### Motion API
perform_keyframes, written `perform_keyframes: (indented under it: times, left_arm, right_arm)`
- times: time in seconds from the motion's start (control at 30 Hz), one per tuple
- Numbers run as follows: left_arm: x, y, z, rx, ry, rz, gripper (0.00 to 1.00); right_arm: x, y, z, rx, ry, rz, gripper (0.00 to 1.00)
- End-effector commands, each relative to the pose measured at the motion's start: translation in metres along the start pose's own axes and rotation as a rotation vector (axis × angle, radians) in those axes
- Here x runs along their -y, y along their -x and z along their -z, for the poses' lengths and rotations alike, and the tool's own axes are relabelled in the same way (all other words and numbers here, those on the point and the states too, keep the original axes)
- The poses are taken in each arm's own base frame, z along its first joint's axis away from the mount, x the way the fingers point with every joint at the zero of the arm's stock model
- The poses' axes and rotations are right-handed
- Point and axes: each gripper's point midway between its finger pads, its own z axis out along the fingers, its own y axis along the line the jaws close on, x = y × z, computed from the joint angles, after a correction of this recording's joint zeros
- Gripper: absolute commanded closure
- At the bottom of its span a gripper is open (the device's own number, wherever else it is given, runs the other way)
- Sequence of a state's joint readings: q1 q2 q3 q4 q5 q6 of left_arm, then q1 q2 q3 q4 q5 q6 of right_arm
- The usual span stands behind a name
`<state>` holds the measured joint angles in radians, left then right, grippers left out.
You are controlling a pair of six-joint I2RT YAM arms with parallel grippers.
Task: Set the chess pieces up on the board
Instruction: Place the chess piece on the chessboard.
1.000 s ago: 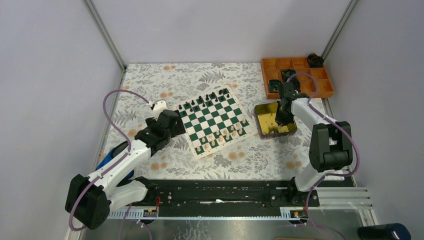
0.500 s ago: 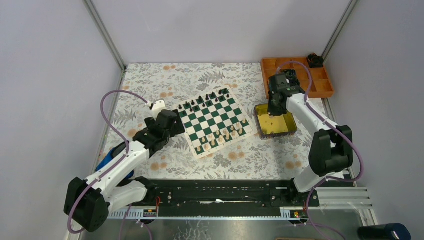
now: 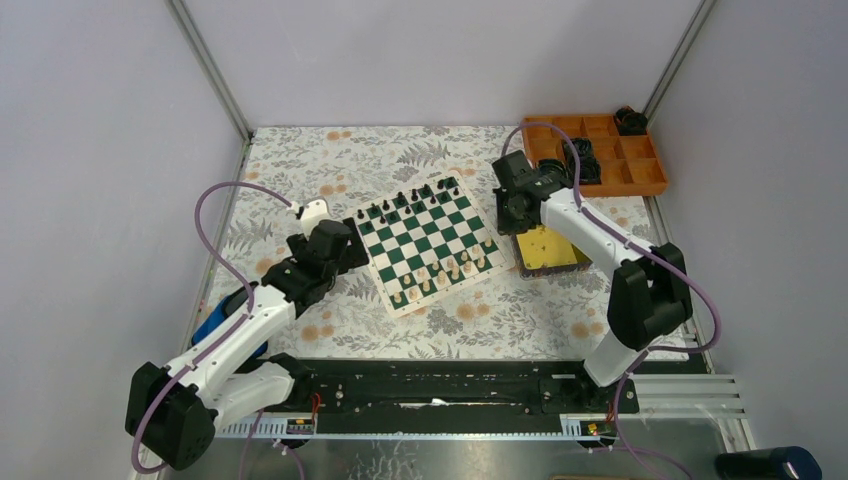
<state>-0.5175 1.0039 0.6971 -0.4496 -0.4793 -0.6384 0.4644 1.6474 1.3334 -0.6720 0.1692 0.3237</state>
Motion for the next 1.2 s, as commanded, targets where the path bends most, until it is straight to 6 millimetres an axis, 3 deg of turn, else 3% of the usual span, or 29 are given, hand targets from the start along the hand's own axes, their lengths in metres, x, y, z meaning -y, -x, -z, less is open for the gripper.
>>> perform_keyframes:
  times: [0.0, 0.37, 0.8, 1.17]
  left_arm:
    - [0.0, 0.009, 0.003, 0.041, 0.007, 0.013, 0.01]
    - [-0.002, 0.004, -0.003, 0.02, 0.033, -0.01, 0.01]
    - [0.004, 0.0, -0.007, 0.008, 0.016, -0.01, 0.01]
    - [0.006, -0.004, -0.011, -0.011, 0.013, -0.02, 0.01]
  right_arm:
    - [-0.014, -0.008, -0.01, -0.029, 0.032, 0.003, 1.0]
    - [-0.022, -0.014, -0.032, -0.051, 0.046, 0.014, 1.0]
    - [-0.023, -0.013, -0.039, -0.061, 0.037, 0.029, 1.0]
    - [-0.026, -0.027, -0.055, -0.096, 0.06, 0.028, 1.0]
